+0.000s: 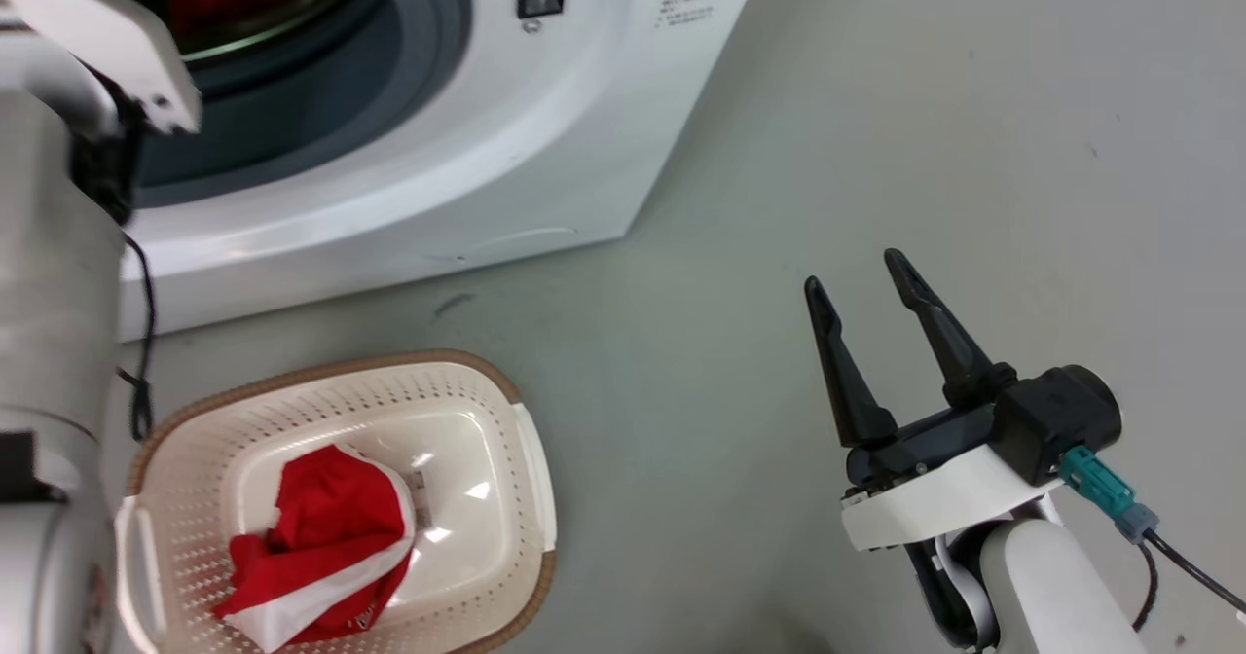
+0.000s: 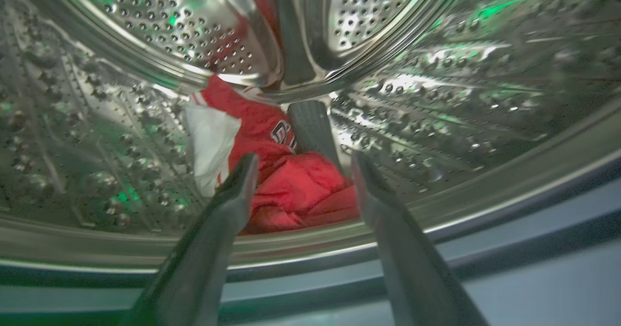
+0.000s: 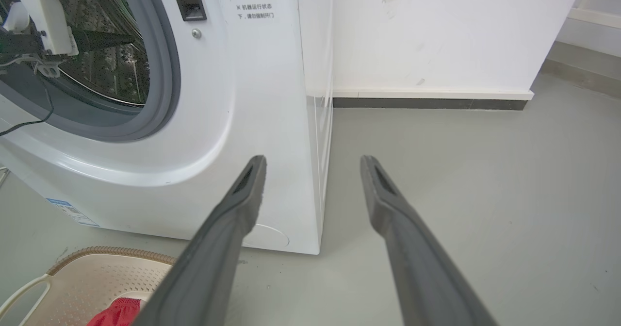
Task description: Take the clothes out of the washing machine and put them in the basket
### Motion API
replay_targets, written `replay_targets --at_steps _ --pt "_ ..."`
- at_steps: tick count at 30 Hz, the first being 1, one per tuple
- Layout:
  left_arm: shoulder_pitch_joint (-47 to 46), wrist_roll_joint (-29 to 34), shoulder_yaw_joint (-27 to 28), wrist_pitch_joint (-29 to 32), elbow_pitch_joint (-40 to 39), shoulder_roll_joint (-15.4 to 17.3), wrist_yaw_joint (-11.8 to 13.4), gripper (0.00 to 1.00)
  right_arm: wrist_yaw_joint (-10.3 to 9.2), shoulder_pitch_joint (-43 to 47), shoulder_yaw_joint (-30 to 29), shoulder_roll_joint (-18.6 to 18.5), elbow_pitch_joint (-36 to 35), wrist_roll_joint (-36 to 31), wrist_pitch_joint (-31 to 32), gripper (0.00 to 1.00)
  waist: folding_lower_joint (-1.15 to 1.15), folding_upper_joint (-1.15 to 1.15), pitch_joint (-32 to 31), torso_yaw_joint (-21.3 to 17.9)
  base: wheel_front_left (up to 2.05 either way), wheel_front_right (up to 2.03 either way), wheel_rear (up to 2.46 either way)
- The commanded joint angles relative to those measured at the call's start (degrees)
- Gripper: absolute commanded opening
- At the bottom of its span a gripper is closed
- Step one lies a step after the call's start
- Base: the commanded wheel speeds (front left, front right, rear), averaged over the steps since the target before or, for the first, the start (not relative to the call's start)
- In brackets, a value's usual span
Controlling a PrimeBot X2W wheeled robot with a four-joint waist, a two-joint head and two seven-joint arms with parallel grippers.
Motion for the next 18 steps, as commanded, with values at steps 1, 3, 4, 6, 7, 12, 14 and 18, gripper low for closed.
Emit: replay_targets --at_steps 1,3,4,6,7,12,14,18 --pt "-1.81 0.36 -0.44 1.65 0.84 0.79 -0.09 1.00 -0.03 0.71 0.53 0.05 -0.51 0.52 -0.03 1.00 0.00 0.00 2.21 -1.66 0.00 0.00 0.00" --pt "-4.57 0.40 -0.73 4.74 1.85 1.76 -0.32 1.00 -0.04 0.57 1.06 0.05 -0.87 1.22 -0.12 1.00 0.00 0.00 4.04 -2.70 0.00 0.00 0.00" --pt "-5.82 0.26 -0.73 6.11 2.25 2.30 -0.37 1.00 -0.04 0.42 1.34 0.05 -0.91 1.47 -0.20 1.00 0.00 0.00 4.91 -3.20 0.00 0.00 0.00" --pt "-8.18 0.48 -1.09 9.57 3.14 3.56 -0.36 1.00 -0.04 0.24 1.94 0.06 -1.21 2.10 -0.34 1.00 0.00 0.00 6.79 -4.25 0.00 0.00 0.00" --pt "-9.42 0.81 -1.38 11.28 3.44 4.27 -0.15 1.00 -0.04 0.14 2.32 0.07 -1.26 2.36 -0.37 1.00 0.00 0.00 7.74 -4.82 0.00 0.00 0.00" --pt "-15.36 0.94 -1.96 19.23 4.35 6.60 0.81 1.00 -0.03 -0.39 4.28 0.06 -1.46 4.09 -0.79 1.00 0.00 0.00 12.21 -7.31 0.00 0.00 0.00" --pt "-17.23 0.77 -2.02 22.11 4.58 7.32 0.95 1.00 -0.04 -0.48 5.03 0.08 -1.31 4.81 -0.79 1.00 0.00 0.00 13.58 -8.11 0.00 0.00 0.00" --pt "-20.67 1.13 -2.61 27.96 4.90 8.59 1.49 1.00 -0.04 -0.51 6.63 0.07 -1.60 5.87 -0.84 1.00 0.00 0.00 16.12 -9.62 0.00 0.00 0.00"
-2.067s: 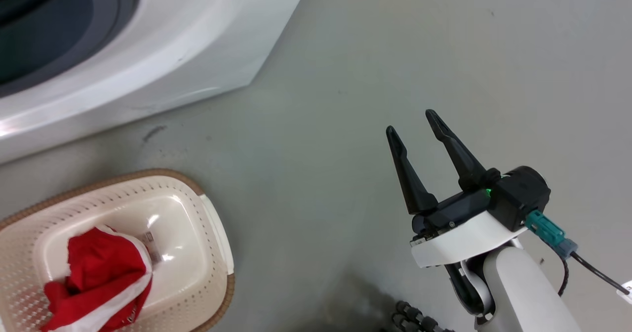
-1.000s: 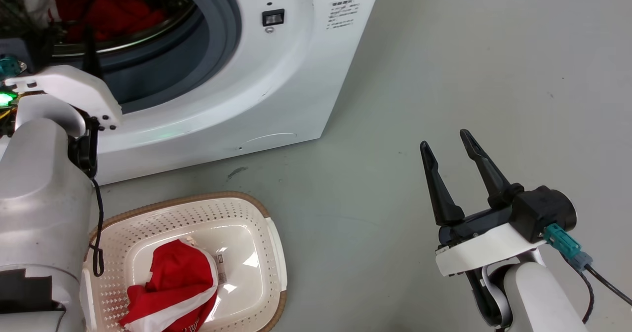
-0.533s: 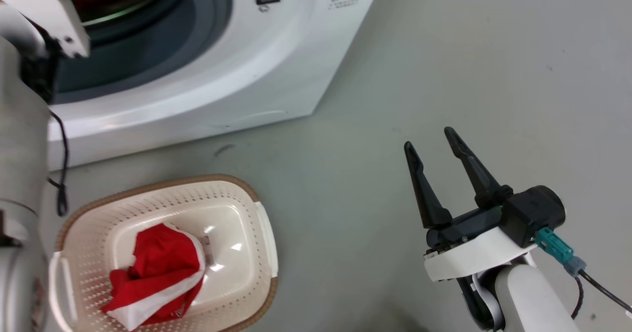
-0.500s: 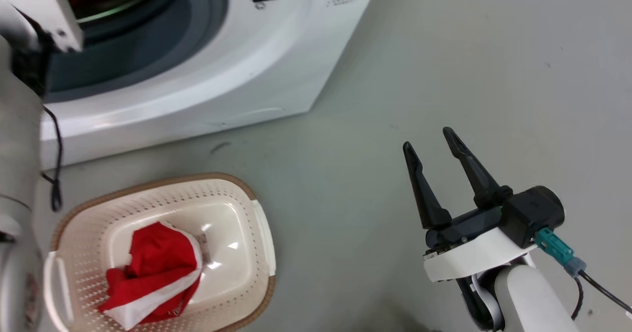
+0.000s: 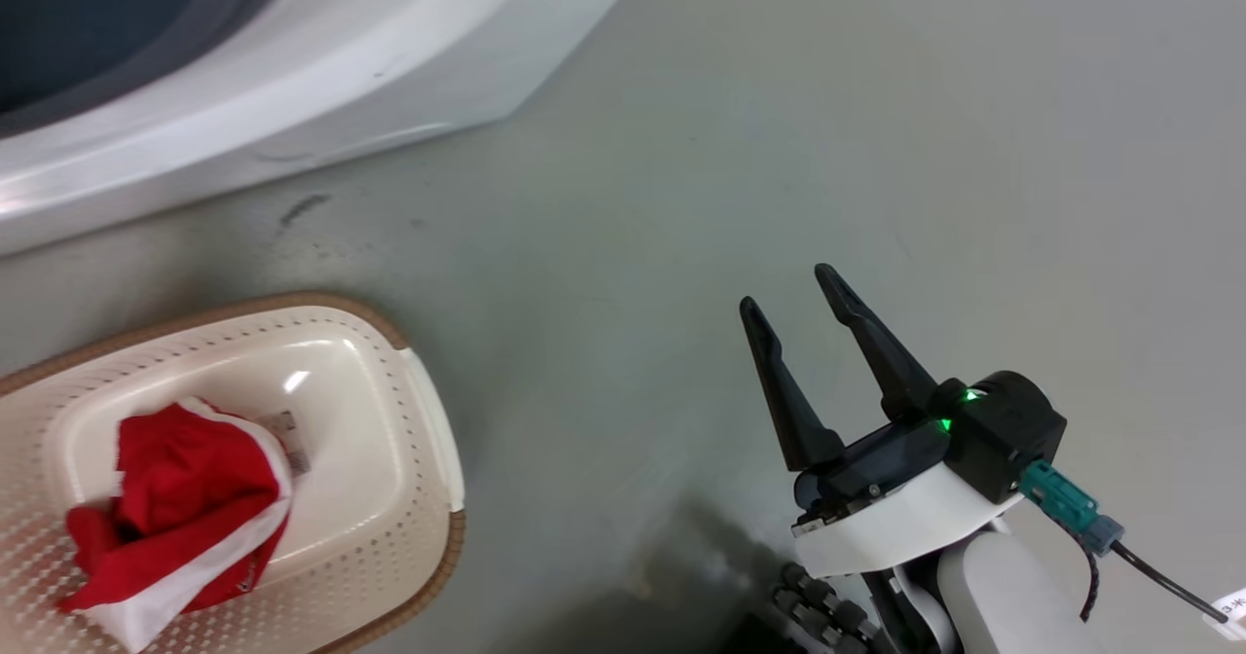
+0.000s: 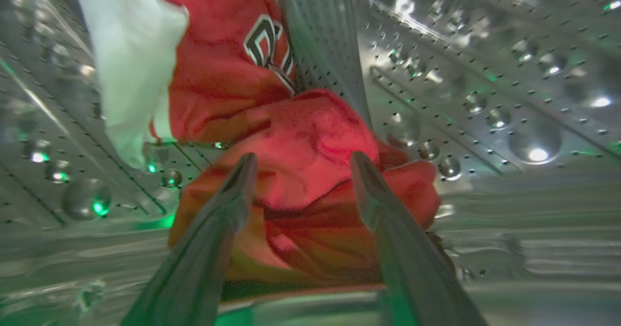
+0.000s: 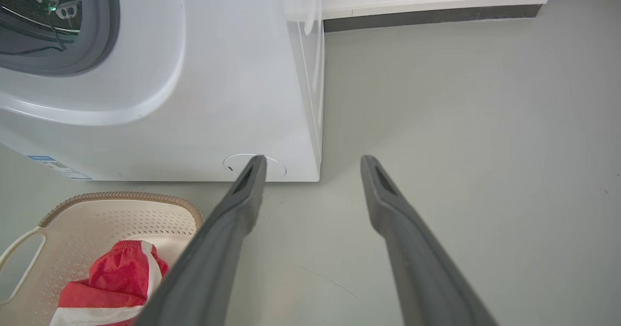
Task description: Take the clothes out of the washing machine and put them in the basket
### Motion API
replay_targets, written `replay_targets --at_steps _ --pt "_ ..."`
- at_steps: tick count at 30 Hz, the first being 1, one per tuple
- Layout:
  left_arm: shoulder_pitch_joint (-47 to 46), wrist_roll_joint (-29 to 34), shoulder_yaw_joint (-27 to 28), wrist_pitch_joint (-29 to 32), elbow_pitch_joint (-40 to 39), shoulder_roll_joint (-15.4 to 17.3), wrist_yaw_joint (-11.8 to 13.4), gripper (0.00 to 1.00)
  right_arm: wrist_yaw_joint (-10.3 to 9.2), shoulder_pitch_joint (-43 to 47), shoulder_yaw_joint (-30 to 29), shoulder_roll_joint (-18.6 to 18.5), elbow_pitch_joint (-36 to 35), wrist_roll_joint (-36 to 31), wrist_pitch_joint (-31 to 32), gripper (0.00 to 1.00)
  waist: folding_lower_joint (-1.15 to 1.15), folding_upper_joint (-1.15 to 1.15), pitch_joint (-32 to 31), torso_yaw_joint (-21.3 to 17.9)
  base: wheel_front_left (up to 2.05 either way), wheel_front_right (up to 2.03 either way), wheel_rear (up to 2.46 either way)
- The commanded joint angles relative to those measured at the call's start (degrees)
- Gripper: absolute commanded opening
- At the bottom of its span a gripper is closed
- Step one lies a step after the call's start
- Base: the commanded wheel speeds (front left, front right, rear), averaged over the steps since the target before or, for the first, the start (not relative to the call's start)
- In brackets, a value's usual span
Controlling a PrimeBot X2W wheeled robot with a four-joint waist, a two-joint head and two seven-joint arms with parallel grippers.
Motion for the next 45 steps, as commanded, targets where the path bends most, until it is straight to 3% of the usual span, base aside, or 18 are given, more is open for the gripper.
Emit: replay_targets --at_steps 1,14,15,16,17,22,26,34,45 --pt "-1.26 0.28 -0.19 1.80 0.26 0.77 0.55 1.00 -0.04 -0.32 0.56 0.09 -0.57 0.60 -0.15 1.00 0.00 0.00 2.43 -2.10 0.00 0.00 0.00" --pt "-3.69 0.64 -2.07 11.71 0.52 3.53 1.85 1.00 -0.04 1.65 3.67 0.08 -1.95 2.69 -0.16 1.00 0.00 0.00 4.87 -5.08 0.00 0.00 0.00" --pt "-3.64 0.35 -1.93 11.80 0.32 3.48 2.12 0.47 -0.04 1.77 3.70 0.08 -2.03 2.87 -0.16 1.00 0.00 0.00 4.88 -5.11 0.00 0.00 0.00" --pt "-3.64 0.35 -1.93 11.80 0.32 3.48 2.12 0.47 -0.04 1.77 3.70 0.08 -2.03 2.87 -0.16 1.00 0.00 0.00 4.88 -5.11 0.00 0.00 0.00" --pt "-3.63 0.37 -1.84 11.45 -0.08 3.54 2.65 0.00 -0.04 1.85 3.69 0.09 -2.07 3.06 -0.16 1.00 0.00 0.00 4.92 -5.12 0.00 0.00 0.00" --pt "-3.27 0.89 -2.36 8.38 -2.90 4.59 4.56 0.00 -0.04 1.13 4.19 0.08 -1.85 3.77 -0.16 1.00 0.00 0.00 4.29 -5.19 0.00 0.00 0.00" --pt "-1.68 1.66 -3.09 1.64 -7.17 5.28 6.38 0.00 -0.04 0.38 3.93 0.08 -1.46 3.60 -0.17 1.00 0.00 0.00 3.22 -4.58 0.00 0.00 0.00" --pt "1.03 1.94 -3.82 -7.10 -11.77 6.00 6.89 0.00 -0.04 -0.74 3.18 0.08 -0.99 3.42 -0.17 1.00 0.00 0.00 1.38 -3.66 0.00 0.00 0.00" --pt "12.94 -2.71 -1.82 -20.63 -11.72 1.28 6.06 0.00 -0.04 -1.17 0.27 0.06 1.16 2.29 -0.17 1.00 0.00 0.00 -7.03 -0.31 0.00 0.00 0.00"
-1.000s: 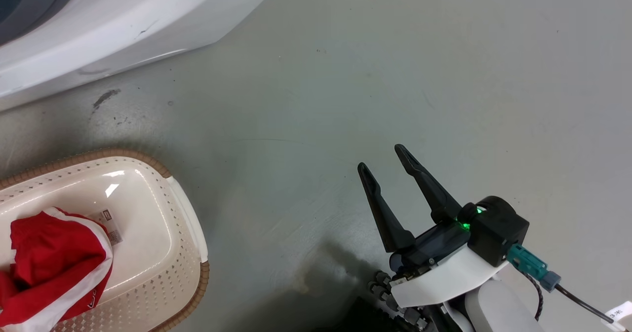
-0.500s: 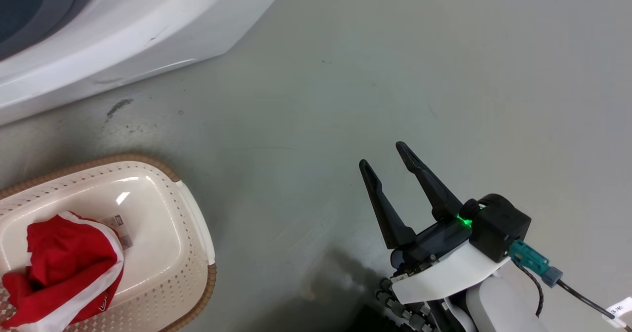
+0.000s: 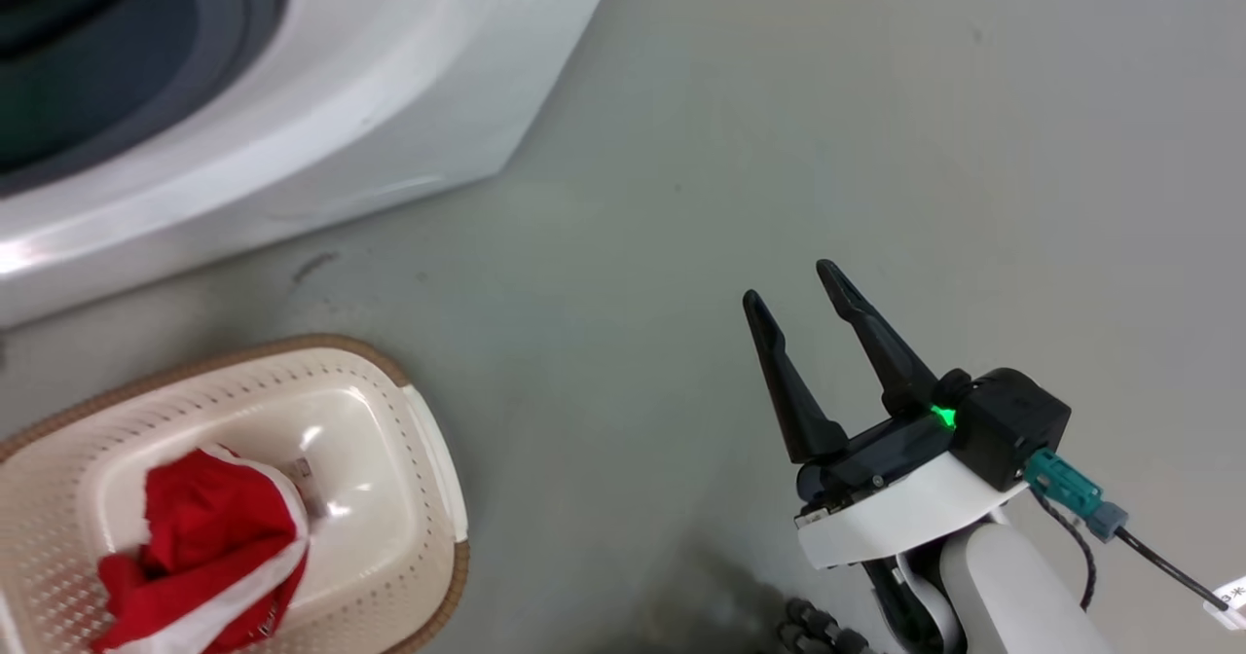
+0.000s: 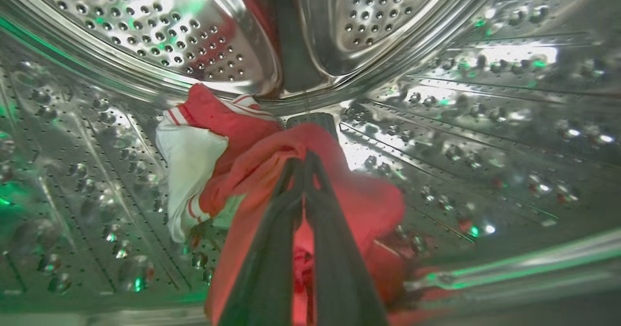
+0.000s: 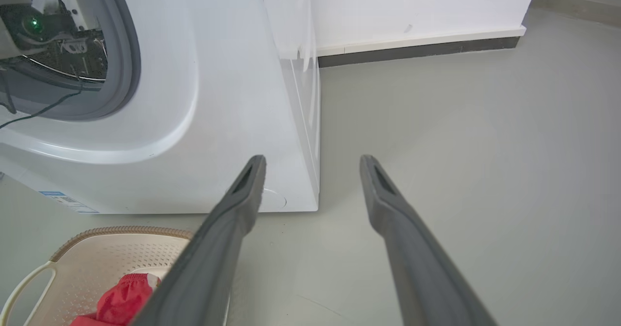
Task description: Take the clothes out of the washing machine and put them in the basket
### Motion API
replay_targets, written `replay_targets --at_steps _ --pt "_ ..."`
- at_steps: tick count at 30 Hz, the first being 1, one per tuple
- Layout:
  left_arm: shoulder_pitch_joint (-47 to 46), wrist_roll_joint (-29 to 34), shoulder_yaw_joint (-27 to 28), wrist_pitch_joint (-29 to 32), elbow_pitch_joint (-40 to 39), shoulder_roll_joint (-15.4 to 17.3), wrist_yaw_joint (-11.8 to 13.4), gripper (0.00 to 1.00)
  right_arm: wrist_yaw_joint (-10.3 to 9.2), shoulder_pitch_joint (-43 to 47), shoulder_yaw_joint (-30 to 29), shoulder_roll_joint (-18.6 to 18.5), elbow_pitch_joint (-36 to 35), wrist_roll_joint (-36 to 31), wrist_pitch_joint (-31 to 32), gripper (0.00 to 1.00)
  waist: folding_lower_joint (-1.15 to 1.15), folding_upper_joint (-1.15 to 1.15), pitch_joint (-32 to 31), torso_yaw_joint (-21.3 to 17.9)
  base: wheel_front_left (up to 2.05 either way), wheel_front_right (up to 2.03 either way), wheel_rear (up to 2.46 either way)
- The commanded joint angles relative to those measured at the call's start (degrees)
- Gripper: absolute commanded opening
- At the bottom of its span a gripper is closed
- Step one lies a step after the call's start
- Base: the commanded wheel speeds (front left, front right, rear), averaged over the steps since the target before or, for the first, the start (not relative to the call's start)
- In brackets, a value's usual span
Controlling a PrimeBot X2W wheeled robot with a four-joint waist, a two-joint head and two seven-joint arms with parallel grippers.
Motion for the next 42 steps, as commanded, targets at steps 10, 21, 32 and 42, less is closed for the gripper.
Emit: replay_targets --at_steps 10,21,32,42 --pt "12.81 -3.87 1.46 -12.07 2.25 -5.35 -2.14 0.00 -0.04 3.07 -3.85 -0.02 3.49 -3.07 -0.13 1.00 0.00 0.00 -13.16 5.21 0.00 0.00 0.00" --pt "25.56 -6.39 4.53 -14.76 -7.97 -9.43 -3.08 0.00 -0.04 6.82 -6.96 -0.02 4.53 -5.80 1.65 1.00 0.00 0.00 -23.34 9.59 0.00 0.00 0.00" --pt "44.05 -5.24 8.27 -14.80 -32.47 -12.56 -0.92 0.00 -0.04 10.51 -9.23 -0.01 2.84 -7.24 4.35 1.00 0.00 0.00 -30.82 12.68 0.00 0.00 0.00" --pt "55.95 -3.98 7.95 -12.69 -57.86 -13.42 3.01 0.00 -0.04 14.05 -10.57 -0.01 0.54 -8.18 6.50 1.00 0.00 0.00 -34.90 15.88 0.00 0.00 0.00"
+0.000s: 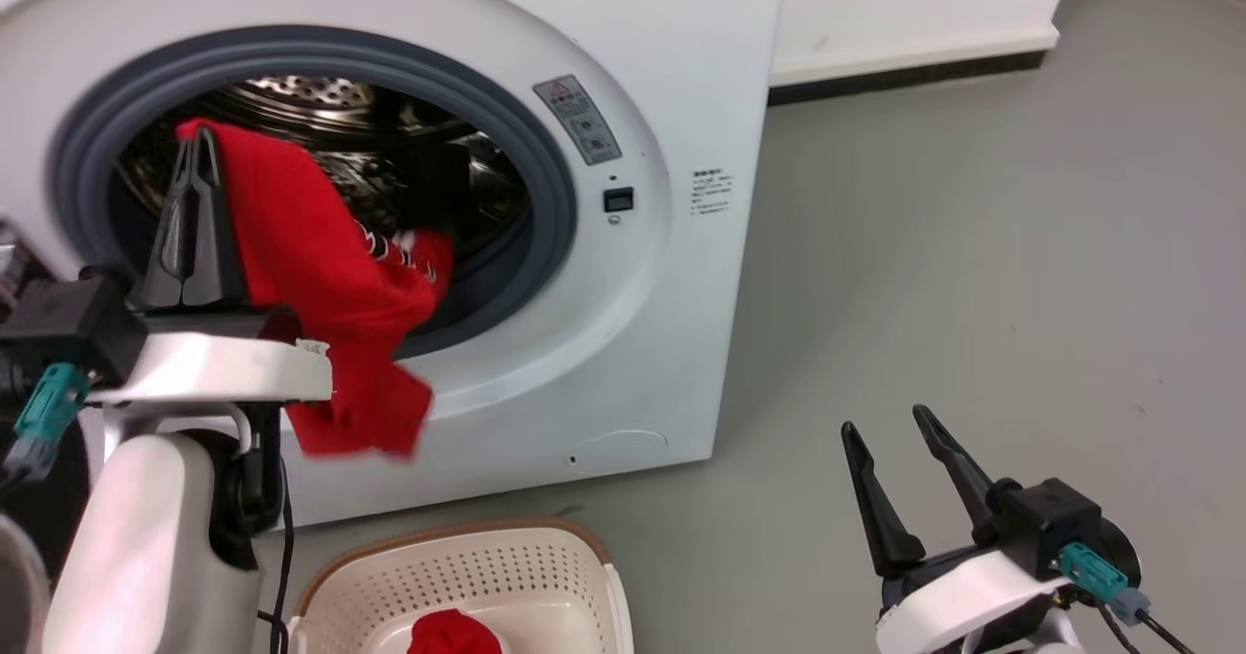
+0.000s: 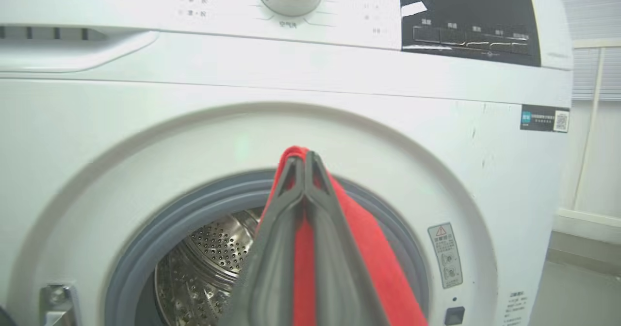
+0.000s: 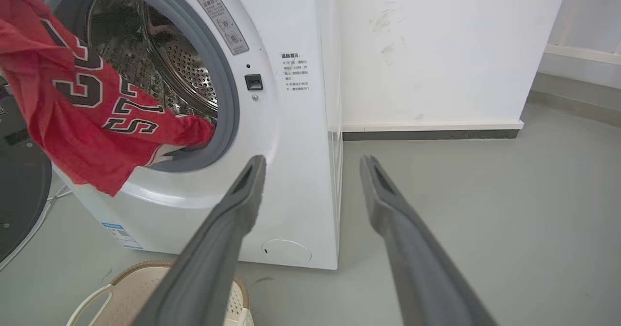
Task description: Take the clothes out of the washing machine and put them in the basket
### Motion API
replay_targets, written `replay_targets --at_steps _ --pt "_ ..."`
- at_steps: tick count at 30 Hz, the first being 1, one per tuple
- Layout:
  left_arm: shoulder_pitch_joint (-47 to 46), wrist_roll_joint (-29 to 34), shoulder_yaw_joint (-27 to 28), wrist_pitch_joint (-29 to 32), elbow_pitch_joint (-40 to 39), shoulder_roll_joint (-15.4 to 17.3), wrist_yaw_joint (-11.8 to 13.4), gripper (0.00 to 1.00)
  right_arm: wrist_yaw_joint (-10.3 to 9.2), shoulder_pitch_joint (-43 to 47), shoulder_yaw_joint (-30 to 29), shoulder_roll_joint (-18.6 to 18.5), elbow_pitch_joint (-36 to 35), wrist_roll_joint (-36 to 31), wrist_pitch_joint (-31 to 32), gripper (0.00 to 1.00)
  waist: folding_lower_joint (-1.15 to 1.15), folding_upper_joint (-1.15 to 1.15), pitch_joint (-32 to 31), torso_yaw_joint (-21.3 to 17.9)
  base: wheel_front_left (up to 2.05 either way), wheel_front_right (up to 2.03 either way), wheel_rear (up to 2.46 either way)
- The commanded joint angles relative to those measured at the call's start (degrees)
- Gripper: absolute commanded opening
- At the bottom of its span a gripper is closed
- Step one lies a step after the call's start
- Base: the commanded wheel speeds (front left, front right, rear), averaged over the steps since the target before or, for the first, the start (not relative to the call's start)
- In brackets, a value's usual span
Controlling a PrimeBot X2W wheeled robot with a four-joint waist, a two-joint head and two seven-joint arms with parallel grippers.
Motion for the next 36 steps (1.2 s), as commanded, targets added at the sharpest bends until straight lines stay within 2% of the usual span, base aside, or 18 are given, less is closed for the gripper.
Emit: replay_targets --at_steps 1,6,7,10,14,20,24,30,36 --pt "1.61 0.61 -0.13 0.62 -3.90 0.10 0.76 0.00 -0.04 0.94 -0.16 -0.01 -0.58 -0.30 0.34 1.00 0.01 0.00 -0.87 1.11 0.00 0.00 0.00" --pt "5.46 1.49 -1.09 4.01 -15.10 0.08 2.70 0.00 -0.04 1.64 -0.21 -0.01 -1.72 -0.56 1.06 1.00 0.01 0.00 -1.02 2.29 0.00 0.00 0.00" --pt "8.63 1.42 -2.10 5.59 -19.13 -0.42 3.29 0.00 -0.04 1.61 -0.31 -0.01 -2.46 -0.68 1.36 1.00 0.01 0.00 -0.75 2.76 0.00 0.00 0.00" --pt "12.69 1.01 -3.74 7.13 -21.27 -1.29 3.81 0.00 -0.03 1.58 -0.32 -0.01 -2.89 -0.81 1.34 1.00 0.01 0.00 -0.02 2.98 0.00 0.00 0.00" --pt "18.20 -0.09 -6.01 8.19 -19.57 -3.00 4.35 0.00 -0.04 0.87 -0.22 -0.01 -3.45 -0.88 1.43 1.00 0.01 0.00 1.58 2.94 0.00 0.00 0.00" --pt "23.35 -2.46 -9.15 7.77 -11.97 -5.53 3.25 0.00 -0.03 -0.57 -0.18 -0.01 -3.68 -0.71 0.94 1.00 0.01 0.00 4.43 2.68 0.00 0.00 0.00" --pt "24.18 -4.25 -10.71 5.69 -2.33 -7.49 1.41 0.00 -0.04 -2.00 -0.06 0.00 -3.89 -0.47 0.51 1.00 0.01 0.00 7.57 2.57 0.00 0.00 0.00" --pt "17.38 -4.73 -12.04 1.55 14.40 -9.58 -2.01 0.00 -0.03 -4.91 0.61 0.01 -3.67 -0.13 -0.38 1.00 0.01 0.00 13.65 2.53 0.00 0.00 0.00" --pt "8.60 -4.89 -11.44 -0.43 32.23 -10.05 -3.93 0.00 -0.04 -8.21 1.92 0.00 -3.39 0.03 -1.44 1.00 0.01 0.00 20.45 1.19 0.00 0.00 0.00"
